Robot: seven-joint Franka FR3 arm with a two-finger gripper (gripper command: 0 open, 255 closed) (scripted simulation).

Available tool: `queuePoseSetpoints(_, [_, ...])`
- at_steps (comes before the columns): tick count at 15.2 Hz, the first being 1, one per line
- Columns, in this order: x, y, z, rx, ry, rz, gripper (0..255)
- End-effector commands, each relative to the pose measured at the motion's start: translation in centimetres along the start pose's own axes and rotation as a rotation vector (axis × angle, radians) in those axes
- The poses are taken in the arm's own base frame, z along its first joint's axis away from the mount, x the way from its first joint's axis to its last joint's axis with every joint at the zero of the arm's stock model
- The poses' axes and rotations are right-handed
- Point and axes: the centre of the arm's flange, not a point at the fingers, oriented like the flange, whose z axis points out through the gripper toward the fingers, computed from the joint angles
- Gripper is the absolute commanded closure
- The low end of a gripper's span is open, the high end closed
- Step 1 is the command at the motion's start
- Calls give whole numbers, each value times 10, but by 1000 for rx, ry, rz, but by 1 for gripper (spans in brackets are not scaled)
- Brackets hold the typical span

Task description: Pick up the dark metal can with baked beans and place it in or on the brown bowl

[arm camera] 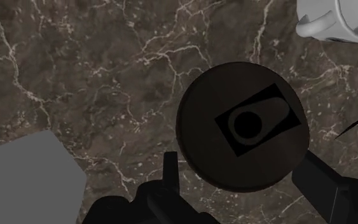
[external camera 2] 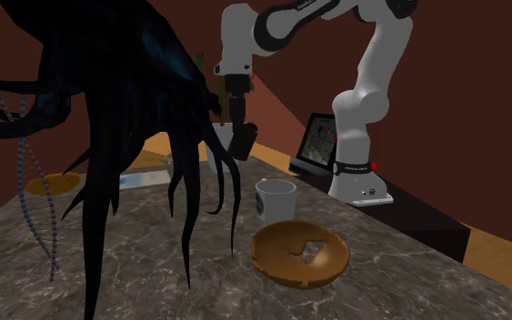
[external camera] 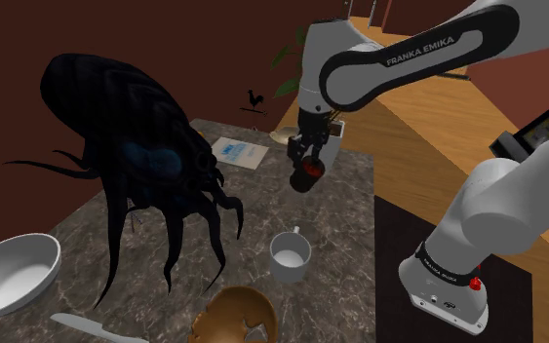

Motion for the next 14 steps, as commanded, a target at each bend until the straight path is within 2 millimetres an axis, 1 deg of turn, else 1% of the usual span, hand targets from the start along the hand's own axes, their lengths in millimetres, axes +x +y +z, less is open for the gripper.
queuePoseSetpoints(1, [-5,-12,-7,0,0,0,255])
queuePoseSetpoints(14, [-65,-172,-21,0,0,0,255])
